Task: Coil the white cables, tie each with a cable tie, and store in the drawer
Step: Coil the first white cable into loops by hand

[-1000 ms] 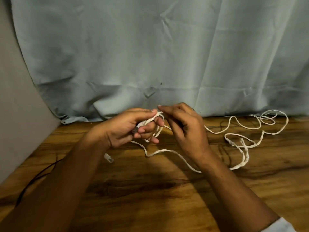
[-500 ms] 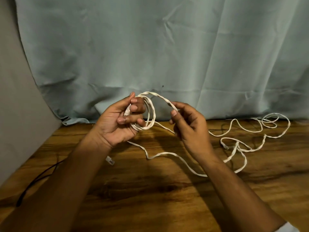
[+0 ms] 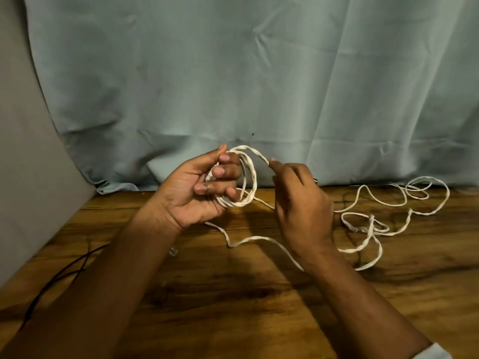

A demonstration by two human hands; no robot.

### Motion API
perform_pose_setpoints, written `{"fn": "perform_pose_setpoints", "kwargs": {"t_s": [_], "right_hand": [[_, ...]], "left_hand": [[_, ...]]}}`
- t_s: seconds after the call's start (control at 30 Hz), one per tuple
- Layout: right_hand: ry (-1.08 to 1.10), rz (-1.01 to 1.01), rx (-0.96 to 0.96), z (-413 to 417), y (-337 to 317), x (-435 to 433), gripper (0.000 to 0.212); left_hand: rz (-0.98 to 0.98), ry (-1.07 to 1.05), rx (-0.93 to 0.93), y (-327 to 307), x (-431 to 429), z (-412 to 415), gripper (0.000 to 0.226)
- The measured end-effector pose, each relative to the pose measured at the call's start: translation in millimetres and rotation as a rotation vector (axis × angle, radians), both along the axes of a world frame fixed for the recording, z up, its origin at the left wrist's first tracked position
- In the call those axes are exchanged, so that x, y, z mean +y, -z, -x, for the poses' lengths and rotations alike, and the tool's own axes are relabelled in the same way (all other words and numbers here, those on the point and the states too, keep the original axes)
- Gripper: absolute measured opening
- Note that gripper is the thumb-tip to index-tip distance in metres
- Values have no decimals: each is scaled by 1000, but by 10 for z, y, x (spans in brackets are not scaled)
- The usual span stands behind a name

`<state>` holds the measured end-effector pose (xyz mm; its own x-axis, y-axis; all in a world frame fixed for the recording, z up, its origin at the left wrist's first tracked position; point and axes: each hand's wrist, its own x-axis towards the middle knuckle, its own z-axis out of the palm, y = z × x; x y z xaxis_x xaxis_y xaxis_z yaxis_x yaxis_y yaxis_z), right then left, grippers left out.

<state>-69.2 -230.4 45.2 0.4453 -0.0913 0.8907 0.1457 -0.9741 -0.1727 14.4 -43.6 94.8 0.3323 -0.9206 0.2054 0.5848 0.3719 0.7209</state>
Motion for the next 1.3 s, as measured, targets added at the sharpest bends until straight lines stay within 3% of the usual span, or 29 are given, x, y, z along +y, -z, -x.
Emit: {"fn": "perform_pose_setpoints", "kwargs": {"t_s": [0.1, 0.2, 0.33, 0.37, 0.43, 0.53, 0.67, 0.73, 0.87, 0.97, 1.17, 1.3], "right_hand": [[49, -8, 82, -7, -13, 20, 48], [107, -87, 218, -126, 86, -28, 31], [-296, -676, 101, -198, 136, -10, 22], [-339, -721, 46, -165, 97, 17, 21], [-382, -620, -3, -78, 25, 70, 24], [-302, -425, 71, -48, 38, 72, 36], [-162, -336, 20, -94, 50, 10, 11], [-86, -246, -29, -72, 11, -41, 11], [2, -126, 104, -64, -12, -8, 21], [-45, 5, 168, -70, -18, 57, 23], [-387, -210, 224, -96, -74, 85, 18], [-444, -220, 278, -110, -4, 94, 18]], "left_hand": [[-17, 47, 1, 5, -59, 56, 31], [19, 93, -34, -64, -64, 125, 32], [11, -30, -127, -233, -13, 163, 29], [-9, -78, -131, -233, -7, 156, 29], [-25, -128, -104, -197, -3, 130, 28], [-43, -144, -92, -155, -22, 117, 27], [-49, -134, -104, -148, -29, 102, 27], [-46, -110, -94, -123, -30, 86, 27], [-7, -103, -77, -102, -97, 125, 27], [52, -213, -34, -139, -84, 107, 29], [148, -434, 109, -139, -50, 48, 28], [137, -577, 111, -137, -135, 59, 39]]}}
